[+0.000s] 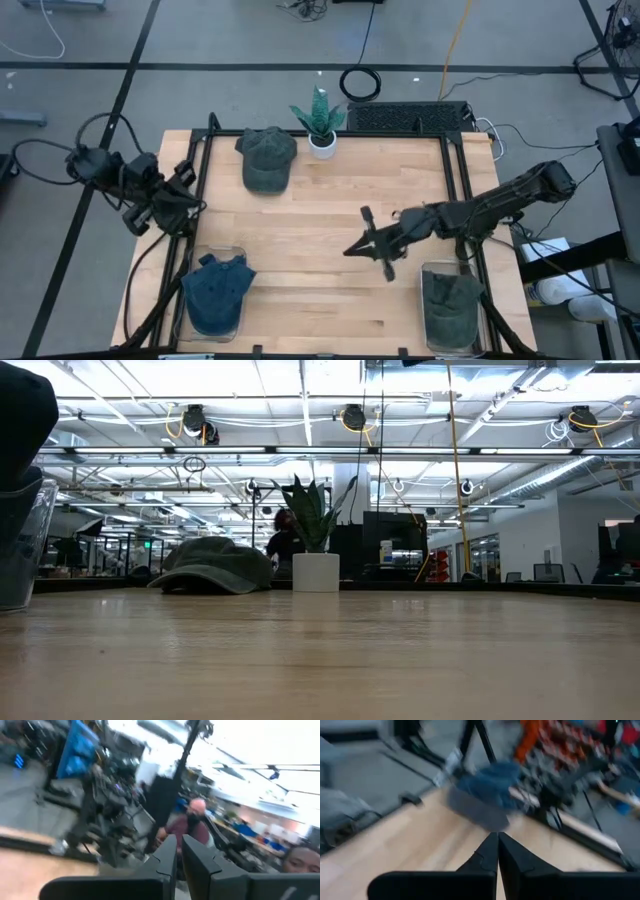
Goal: Pick & Place hat
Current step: Put the top gray cap into the right transparent bin
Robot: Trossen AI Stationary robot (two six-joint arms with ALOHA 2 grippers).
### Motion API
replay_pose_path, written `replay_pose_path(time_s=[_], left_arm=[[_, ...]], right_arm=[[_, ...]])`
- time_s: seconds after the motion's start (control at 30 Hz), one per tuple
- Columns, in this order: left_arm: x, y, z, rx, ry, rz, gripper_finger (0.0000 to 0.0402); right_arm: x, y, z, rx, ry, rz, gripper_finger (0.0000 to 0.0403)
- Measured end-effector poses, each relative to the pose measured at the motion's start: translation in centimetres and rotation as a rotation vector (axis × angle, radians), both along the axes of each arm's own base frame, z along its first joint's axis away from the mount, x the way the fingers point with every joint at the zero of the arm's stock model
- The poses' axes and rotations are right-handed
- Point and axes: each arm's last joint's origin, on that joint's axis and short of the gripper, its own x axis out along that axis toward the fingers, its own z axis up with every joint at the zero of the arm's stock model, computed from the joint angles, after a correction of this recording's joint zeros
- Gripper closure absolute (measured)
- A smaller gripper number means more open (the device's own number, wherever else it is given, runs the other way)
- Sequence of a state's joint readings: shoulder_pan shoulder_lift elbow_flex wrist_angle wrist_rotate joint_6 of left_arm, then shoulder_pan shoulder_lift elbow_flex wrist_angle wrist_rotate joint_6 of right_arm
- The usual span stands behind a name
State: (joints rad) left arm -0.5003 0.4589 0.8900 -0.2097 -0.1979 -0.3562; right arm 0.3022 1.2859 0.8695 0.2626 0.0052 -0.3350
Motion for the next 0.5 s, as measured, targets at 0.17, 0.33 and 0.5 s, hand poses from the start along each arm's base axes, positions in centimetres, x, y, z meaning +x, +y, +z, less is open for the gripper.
replay_pose_path(time_s=[0.17,0.33,0.5], left_arm=[[0.4,0.3,0.1,0.189,-0.043,0.2,0.0371],[1.2,0.2,-0.7,0.345,0.031,0.314,0.0371],[1.9,0.0,-0.4,0.318,0.024,0.346,0.0371]], right_arm=[[-2.0,-3.0,0.1,0.113,-0.147,0.093,0.0403],[-4.0,-5.5,0.6,0.17,-0.229,-0.019,0.0403],[-5.3,-6.1,1.5,0.141,-0.285,-0.027,0.0403]])
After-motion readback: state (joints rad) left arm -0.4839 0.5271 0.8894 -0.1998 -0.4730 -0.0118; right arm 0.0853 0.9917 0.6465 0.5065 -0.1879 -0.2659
